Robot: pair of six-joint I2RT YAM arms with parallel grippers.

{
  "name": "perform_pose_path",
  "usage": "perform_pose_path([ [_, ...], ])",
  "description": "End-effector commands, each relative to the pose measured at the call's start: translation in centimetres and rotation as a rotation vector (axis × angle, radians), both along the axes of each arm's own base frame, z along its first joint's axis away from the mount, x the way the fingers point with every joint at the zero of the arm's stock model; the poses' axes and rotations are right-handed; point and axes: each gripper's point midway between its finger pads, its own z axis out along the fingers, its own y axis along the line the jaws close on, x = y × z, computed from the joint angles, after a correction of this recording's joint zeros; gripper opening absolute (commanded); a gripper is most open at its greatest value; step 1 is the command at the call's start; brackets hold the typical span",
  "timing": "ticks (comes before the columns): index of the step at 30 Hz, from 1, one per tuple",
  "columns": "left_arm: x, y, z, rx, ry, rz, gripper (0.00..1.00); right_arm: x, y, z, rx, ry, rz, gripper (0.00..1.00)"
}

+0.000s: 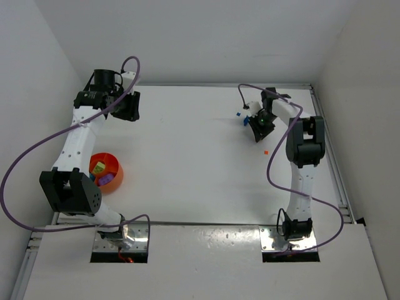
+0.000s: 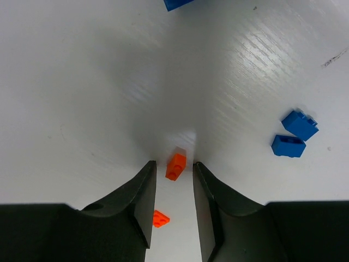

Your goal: Sort the legos into containers by color

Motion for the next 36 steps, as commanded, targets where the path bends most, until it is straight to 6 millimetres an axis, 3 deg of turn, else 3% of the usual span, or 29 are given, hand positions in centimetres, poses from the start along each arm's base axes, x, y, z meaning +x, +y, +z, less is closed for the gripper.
perform_pose_path([
  [1, 0.3, -0.7, 1.7, -0.019, -0.058, -0.008, 0.48, -1.4, -0.1, -4.9, -0.037, 0.066, -0.043, 0.35],
  [11, 0.3, -0.5, 1.7, -0.013, -0.058, -0.002, 0.48, -3.4, -0.4, -5.9, -0.051, 0.109, -0.033, 0.09],
  [14, -0.2, -0.7, 1.4, -0.021, -0.050, -0.010, 0.48, -2.9, -0.1, -4.8, -0.029, 0.074, -0.004, 0.07],
  [17, -1.6, -1.7, 2.2, -0.113, -0.080, -0.055, 0.48, -1.6, 1.8, -1.6, 0.081, 0.013, 0.061, 0.06],
  [18, -2.5, -3.1, 1.5, -0.198, -0.074, -0.113, 0.50, -0.9, 2.6, 0.3, 0.122, -0.025, 0.082, 0.05],
  [19, -3.1, -3.6, 1.6, -0.241, -0.087, -0.132, 0.53, 0.6, 4.4, 2.9, 0.223, -0.079, 0.116, 0.05],
  [20, -4.2, -4.1, 3.0, -0.291, -0.132, -0.139, 0.55, 0.3, 6.0, 4.6, 0.284, -0.067, 0.140, 0.05],
  [21, -4.9, -5.5, 2.3, -0.364, -0.145, -0.197, 0.57, 1.8, 7.7, 7.4, 0.343, -0.130, 0.190, 0.05],
  [23, -5.9, -6.8, 2.8, -0.444, -0.177, -0.237, 0.66, 1.5, 11.5, 11.5, 0.509, -0.147, 0.259, 0.05],
  [26, -7.4, -10.4, 2.5, -0.630, -0.113, -0.328, 0.69, 0.8, 17.2, 17.5, 0.672, -0.225, 0.399, 0.04],
  [28, -7.7, -12.5, 1.7, -0.758, 0.018, -0.382, 0.66, -0.7, 20.8, 19.7, 0.749, -0.282, 0.505, 0.04],
  [30, -8.0, -13.6, 2.4, -0.870, 0.087, -0.370, 0.64, -2.2, 23.0, 21.6, 0.802, -0.386, 0.575, 0.02],
  [31, -7.3, -13.8, 2.6, -0.891, 0.055, -0.383, 0.64, -3.0, 23.9, 22.2, 0.821, -0.428, 0.619, 0.02],
  [32, -6.8, -13.9, 2.8, -0.912, 0.061, -0.369, 0.64, -4.3, 25.6, 21.1, 0.846, -0.471, 0.674, 0.02],
  [33, -6.7, -14.2, 3.4, -0.961, 0.081, -0.374, 0.64, -5.3, 26.1, 23.0, 0.863, -0.541, 0.706, 0.01],
  [34, -6.6, -14.7, 3.5, -0.983, 0.102, -0.379, 0.64, -5.9, 26.7, 23.2, 0.874, -0.574, 0.730, 0.01],
  [35, -6.1, -14.8, 3.1, -1.004, 0.128, -0.357, 0.64, -7.5, 27.7, 22.1, 0.886, -0.569, 0.763, 0.01],
  [36, -5.7, -14.9, 3.5, -1.016, 0.128, -0.353, 0.64, -7.5, 28.4, 22.8, 0.898, -0.621, 0.790, 0.01],
])
